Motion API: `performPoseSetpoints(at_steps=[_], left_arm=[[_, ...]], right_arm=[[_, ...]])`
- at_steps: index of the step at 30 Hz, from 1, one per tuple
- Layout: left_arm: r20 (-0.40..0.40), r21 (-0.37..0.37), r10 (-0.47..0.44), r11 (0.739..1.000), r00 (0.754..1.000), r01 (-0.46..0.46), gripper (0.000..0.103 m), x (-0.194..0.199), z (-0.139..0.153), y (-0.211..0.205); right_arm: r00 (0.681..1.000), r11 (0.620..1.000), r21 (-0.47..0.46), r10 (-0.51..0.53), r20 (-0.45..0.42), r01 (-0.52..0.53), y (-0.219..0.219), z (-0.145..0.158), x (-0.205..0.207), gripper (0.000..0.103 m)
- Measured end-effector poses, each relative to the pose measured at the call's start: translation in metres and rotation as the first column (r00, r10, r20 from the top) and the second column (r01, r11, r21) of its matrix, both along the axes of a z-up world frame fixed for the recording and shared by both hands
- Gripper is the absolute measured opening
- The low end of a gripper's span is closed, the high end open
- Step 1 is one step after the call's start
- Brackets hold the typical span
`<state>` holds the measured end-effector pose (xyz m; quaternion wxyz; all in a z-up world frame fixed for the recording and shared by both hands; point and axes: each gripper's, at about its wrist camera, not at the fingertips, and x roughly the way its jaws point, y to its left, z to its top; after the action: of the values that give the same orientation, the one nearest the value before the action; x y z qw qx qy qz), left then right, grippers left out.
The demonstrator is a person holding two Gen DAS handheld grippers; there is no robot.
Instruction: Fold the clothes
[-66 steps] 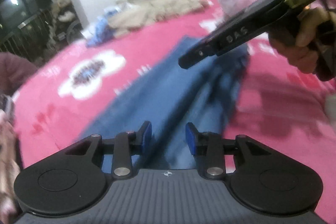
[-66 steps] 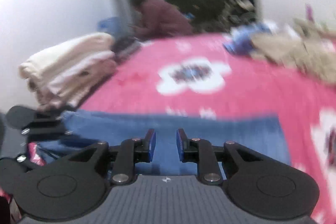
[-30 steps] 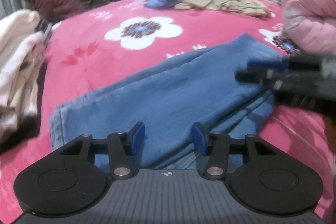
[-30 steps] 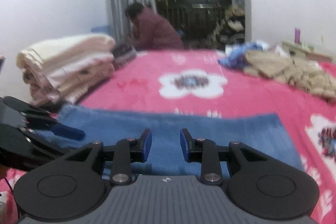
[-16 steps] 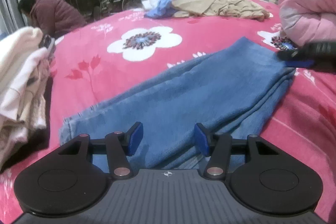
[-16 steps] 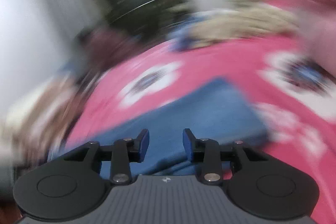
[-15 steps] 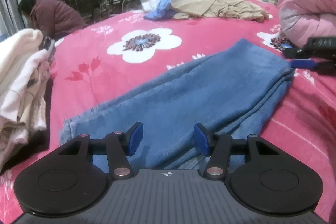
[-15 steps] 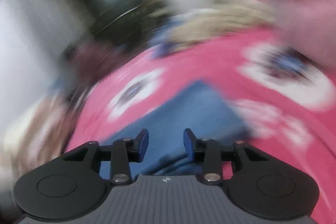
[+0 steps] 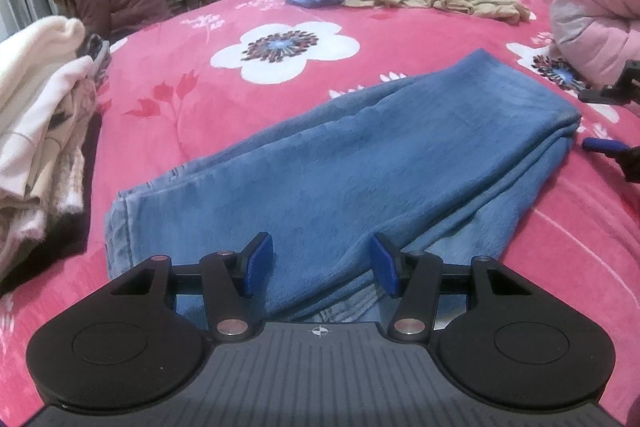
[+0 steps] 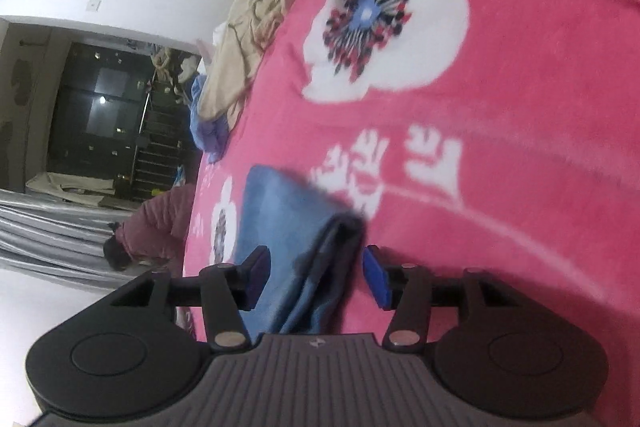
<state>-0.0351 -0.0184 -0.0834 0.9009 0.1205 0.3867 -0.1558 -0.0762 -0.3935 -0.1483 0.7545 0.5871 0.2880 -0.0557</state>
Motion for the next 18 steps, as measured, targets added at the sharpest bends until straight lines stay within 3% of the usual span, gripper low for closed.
performPoseSetpoints(at_steps=[6,14,18], left_arm=[[-0.001,0.021,-0.005,1.0,1.0,0.005,0.055,0.0,-0.004,-0.003],[-0.009,0.011,-0.006,1.0,1.0,0.006,0.055,0.001,-0.005,0.0],[-0.007,0.016,-0.008,1.0,1.0,0.008,0.055,0.0,-0.006,-0.001]], right_arm=[[0.995,0.998,0.03,0.052,-0.085,-0.05,0.012,-0.008,0.019,0.062],[0.998,0.999,0.044,0.003,-0.069,0.0,0.0,-0.015,0.046,0.063],[1.0,0.999,0.034,-0.022,-0.02,0.022,0.001,-0.019,0.044,0.062]])
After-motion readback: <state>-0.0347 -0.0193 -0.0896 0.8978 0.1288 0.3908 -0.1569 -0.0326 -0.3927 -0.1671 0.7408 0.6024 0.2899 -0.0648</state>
